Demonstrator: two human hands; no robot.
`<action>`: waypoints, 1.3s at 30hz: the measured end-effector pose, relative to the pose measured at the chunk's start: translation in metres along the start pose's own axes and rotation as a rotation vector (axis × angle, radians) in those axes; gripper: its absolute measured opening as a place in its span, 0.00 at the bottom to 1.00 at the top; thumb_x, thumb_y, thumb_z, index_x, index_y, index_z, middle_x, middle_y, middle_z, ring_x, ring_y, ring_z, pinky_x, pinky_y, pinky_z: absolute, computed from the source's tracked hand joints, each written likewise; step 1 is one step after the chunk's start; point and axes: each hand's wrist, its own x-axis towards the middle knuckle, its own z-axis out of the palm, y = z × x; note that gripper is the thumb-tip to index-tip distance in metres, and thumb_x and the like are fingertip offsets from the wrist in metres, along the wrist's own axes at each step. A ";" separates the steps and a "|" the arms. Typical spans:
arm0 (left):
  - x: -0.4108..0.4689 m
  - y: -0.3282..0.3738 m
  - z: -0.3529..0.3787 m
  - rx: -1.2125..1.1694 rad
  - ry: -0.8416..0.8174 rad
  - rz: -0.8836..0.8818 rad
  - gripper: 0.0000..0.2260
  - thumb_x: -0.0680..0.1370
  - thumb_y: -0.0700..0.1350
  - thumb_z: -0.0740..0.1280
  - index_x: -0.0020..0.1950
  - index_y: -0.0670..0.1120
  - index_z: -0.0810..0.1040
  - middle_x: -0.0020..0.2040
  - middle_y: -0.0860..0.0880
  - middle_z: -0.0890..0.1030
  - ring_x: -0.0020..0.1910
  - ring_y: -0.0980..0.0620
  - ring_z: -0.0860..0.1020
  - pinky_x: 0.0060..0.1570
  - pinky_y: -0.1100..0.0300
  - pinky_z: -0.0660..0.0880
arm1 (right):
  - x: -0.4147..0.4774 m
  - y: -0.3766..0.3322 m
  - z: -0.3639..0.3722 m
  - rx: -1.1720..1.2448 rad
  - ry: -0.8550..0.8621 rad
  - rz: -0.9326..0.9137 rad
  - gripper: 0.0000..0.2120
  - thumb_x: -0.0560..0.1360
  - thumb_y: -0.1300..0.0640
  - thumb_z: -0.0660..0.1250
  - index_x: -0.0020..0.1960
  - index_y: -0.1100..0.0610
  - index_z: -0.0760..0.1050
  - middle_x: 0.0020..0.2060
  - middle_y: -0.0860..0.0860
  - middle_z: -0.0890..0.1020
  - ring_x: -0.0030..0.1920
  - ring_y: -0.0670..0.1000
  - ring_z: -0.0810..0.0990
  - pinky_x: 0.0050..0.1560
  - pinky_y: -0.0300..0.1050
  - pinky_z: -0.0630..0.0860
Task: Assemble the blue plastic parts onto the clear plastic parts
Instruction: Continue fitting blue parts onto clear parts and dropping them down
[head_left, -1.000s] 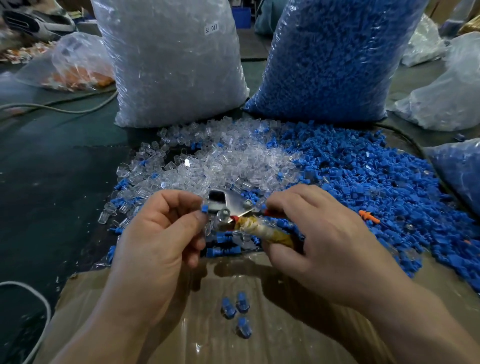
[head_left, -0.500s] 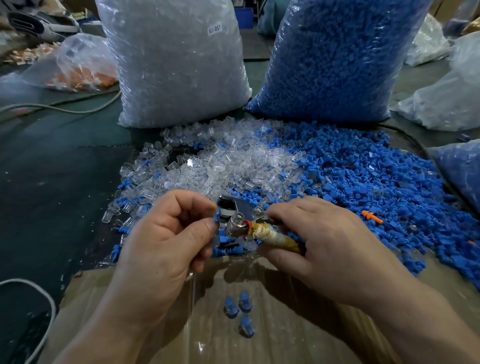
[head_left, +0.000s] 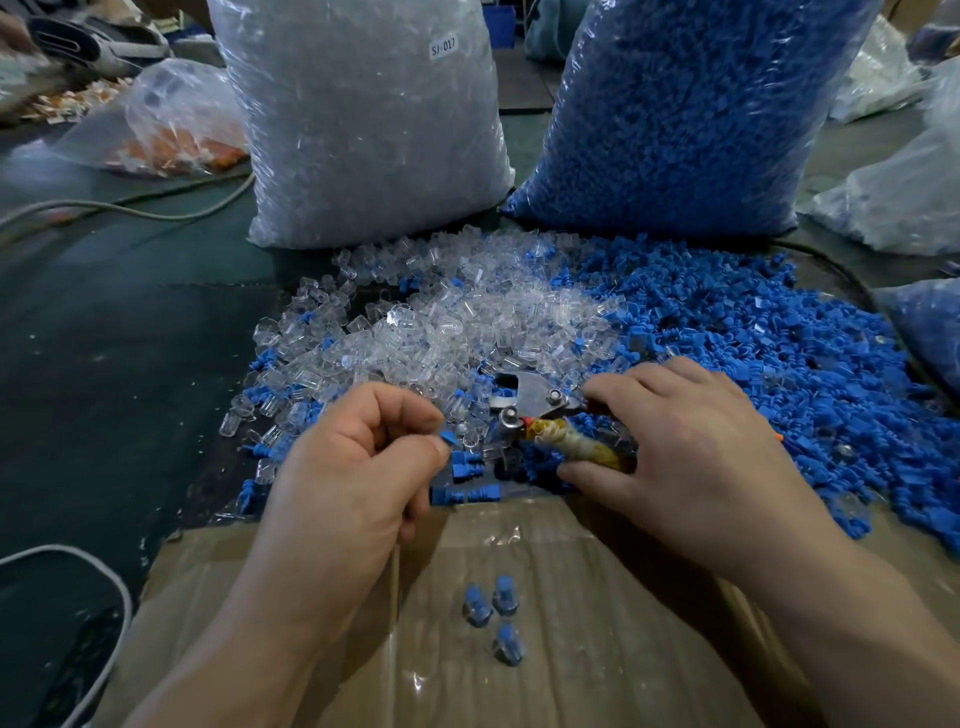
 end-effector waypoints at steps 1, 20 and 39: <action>-0.002 -0.001 0.003 0.021 -0.018 -0.020 0.15 0.76 0.35 0.70 0.41 0.57 0.81 0.26 0.53 0.75 0.24 0.56 0.72 0.23 0.66 0.69 | 0.002 -0.001 0.001 -0.024 -0.017 0.026 0.33 0.67 0.28 0.54 0.65 0.44 0.70 0.52 0.42 0.76 0.55 0.49 0.70 0.57 0.49 0.67; -0.021 0.012 0.025 0.178 0.000 0.151 0.09 0.77 0.62 0.66 0.47 0.59 0.81 0.35 0.52 0.82 0.28 0.56 0.79 0.29 0.67 0.76 | -0.012 -0.035 0.007 0.181 0.220 -0.270 0.13 0.79 0.51 0.57 0.41 0.54 0.76 0.35 0.48 0.77 0.36 0.53 0.75 0.41 0.52 0.73; -0.011 0.020 -0.017 0.612 -0.259 0.227 0.04 0.71 0.55 0.68 0.43 0.57 0.79 0.37 0.57 0.82 0.34 0.58 0.79 0.33 0.65 0.76 | -0.017 -0.038 -0.012 0.682 -0.234 0.081 0.15 0.75 0.48 0.61 0.34 0.56 0.69 0.24 0.48 0.70 0.24 0.43 0.67 0.27 0.47 0.66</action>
